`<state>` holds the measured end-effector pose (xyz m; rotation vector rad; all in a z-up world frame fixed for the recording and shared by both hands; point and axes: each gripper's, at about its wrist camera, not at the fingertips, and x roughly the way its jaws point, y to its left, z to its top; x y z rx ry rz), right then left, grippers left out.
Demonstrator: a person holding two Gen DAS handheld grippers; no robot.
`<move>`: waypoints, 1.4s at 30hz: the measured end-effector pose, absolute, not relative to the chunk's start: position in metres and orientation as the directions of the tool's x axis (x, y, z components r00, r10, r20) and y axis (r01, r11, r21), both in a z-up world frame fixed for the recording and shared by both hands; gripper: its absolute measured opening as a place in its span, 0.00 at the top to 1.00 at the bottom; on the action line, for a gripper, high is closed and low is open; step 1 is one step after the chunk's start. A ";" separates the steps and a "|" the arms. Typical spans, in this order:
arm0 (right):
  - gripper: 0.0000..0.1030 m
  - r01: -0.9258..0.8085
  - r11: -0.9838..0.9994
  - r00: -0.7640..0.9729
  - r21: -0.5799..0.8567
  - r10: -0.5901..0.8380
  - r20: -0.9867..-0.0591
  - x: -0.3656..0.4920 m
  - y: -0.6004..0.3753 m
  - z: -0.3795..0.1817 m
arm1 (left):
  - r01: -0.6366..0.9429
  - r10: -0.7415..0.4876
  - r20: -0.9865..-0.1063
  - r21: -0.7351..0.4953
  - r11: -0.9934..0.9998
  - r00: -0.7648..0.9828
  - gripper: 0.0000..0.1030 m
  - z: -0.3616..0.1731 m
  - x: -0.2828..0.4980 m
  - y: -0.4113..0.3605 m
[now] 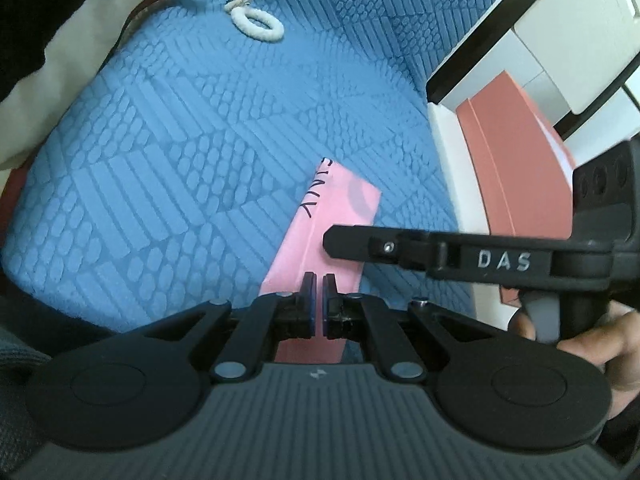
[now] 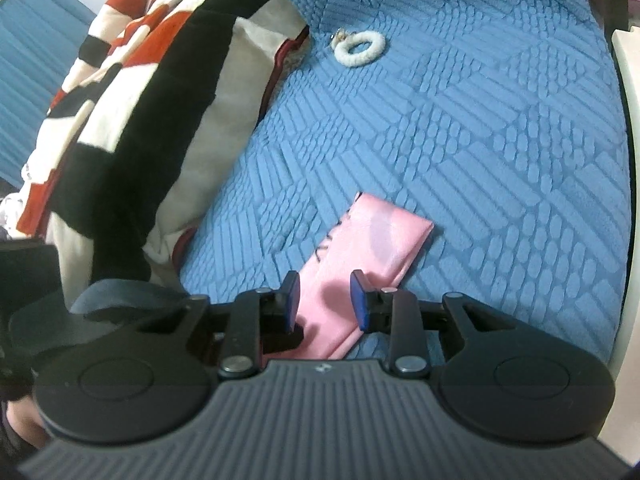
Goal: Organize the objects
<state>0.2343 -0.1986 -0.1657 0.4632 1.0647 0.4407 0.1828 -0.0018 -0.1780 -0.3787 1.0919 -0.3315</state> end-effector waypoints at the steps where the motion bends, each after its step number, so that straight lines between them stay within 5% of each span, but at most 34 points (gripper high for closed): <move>1: 0.70 -0.110 0.818 0.425 0.564 0.552 -0.717 0.236 -0.202 -0.165 | 0.080 -0.435 -0.794 -0.446 0.892 0.424 0.97 -0.178 0.183 -0.003; 4: 0.66 -0.076 0.816 0.461 0.573 0.539 -0.705 0.243 -0.213 -0.162 | 0.084 -0.432 -0.796 -0.441 0.894 0.424 0.97 -0.179 0.183 -0.003; 8: 0.44 -0.016 0.824 0.524 0.566 0.489 -0.697 0.246 -0.230 -0.158 | 0.078 -0.439 -0.793 -0.450 0.890 0.422 0.97 -0.180 0.182 0.000; 16: 0.44 0.049 0.778 0.525 0.627 0.514 -0.678 0.256 -0.243 -0.174 | 0.082 -0.436 -0.793 -0.445 0.891 0.426 0.97 -0.180 0.181 0.000; 20: 0.56 0.038 0.743 0.496 0.668 0.566 -0.658 0.258 -0.236 -0.181 | 0.085 -0.433 -0.790 -0.442 0.893 0.435 0.97 -0.179 0.180 -0.001; 22: 0.78 0.045 0.742 0.488 0.669 0.568 -0.662 0.258 -0.235 -0.181 | 0.087 -0.426 -0.788 -0.435 0.896 0.445 0.97 -0.178 0.180 -0.001; 31: 0.81 0.035 0.755 0.494 0.655 0.557 -0.668 0.253 -0.231 -0.168 | 0.134 -0.428 -0.755 -0.420 0.898 0.496 0.92 -0.163 0.181 -0.011; 34: 0.81 0.030 0.759 0.492 0.650 0.555 -0.671 0.252 -0.231 -0.165 | 0.181 -0.422 -0.748 -0.386 0.905 0.513 0.65 -0.157 0.180 -0.025; 42: 0.81 0.061 0.762 0.473 0.645 0.547 -0.690 0.249 -0.236 -0.165 | 0.304 -0.262 -0.765 -0.092 0.948 0.588 0.61 -0.158 0.173 -0.086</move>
